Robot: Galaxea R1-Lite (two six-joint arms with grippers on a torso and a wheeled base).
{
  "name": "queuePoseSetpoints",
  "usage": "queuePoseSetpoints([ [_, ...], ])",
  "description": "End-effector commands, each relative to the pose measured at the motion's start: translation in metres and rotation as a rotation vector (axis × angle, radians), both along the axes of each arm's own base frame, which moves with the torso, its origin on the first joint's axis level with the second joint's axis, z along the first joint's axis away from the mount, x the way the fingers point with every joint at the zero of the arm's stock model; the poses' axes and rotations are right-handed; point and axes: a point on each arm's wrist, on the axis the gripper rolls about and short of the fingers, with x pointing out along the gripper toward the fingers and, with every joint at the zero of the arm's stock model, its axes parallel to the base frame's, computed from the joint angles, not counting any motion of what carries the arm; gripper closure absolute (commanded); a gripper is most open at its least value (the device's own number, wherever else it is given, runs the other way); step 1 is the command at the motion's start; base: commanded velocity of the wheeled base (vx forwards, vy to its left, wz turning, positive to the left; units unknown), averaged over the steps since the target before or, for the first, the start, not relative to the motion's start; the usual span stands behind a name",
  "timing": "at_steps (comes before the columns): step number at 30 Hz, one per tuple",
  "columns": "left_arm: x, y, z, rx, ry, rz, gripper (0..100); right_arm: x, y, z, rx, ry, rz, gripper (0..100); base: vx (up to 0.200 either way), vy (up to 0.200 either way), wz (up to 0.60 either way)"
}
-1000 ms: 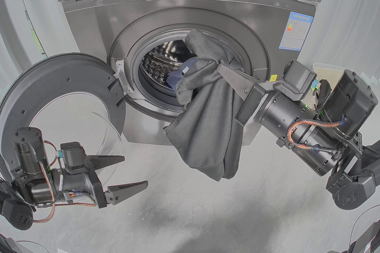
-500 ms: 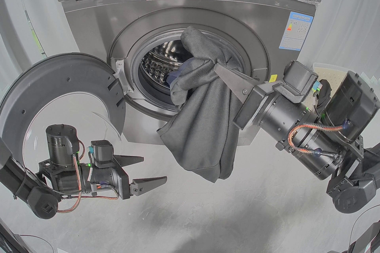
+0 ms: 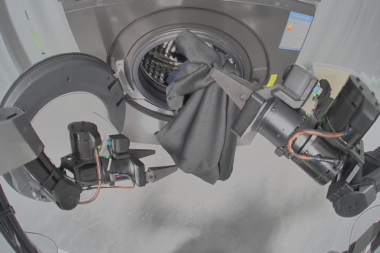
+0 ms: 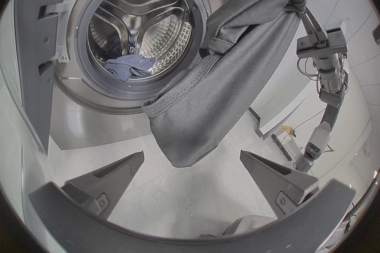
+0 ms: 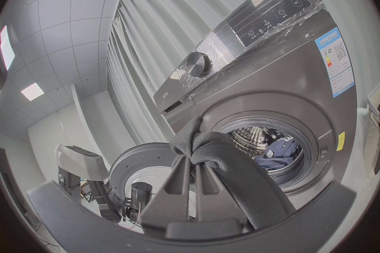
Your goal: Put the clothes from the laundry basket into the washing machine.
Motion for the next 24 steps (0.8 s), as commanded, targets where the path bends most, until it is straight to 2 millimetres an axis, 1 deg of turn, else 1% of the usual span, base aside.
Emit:
queuePoseSetpoints([
  [1,0.016,-0.004,-0.015,0.002,0.008,0.008,0,-0.003,0.001,0.0,-0.001,-0.001,0.009,100,0.0,0.0,0.0],
  [11,0.035,-0.014,-0.022,-0.019,-0.038,0.001,0,-0.005,0.002,0.0,-0.001,0.001,0.016,100,0.0,0.0,0.0],
  [18,0.038,-0.022,-0.021,-0.051,-0.068,-0.008,0,-0.006,0.001,-0.002,0.004,-0.003,0.016,100,0.0,0.0,0.0],
  [22,0.035,-0.028,-0.017,-0.083,-0.095,0.003,0,-0.006,0.001,-0.003,0.002,0.0,0.013,100,0.0,0.0,0.0],
  [23,0.035,-0.028,-0.017,-0.087,-0.099,0.002,100,-0.005,0.001,-0.003,0.002,0.0,0.012,100,0.0,0.0,0.0],
  [24,0.033,-0.03,-0.016,-0.095,-0.113,-0.004,100,-0.005,0.001,-0.003,0.002,0.0,0.01,100,0.0,0.0,0.0],
])
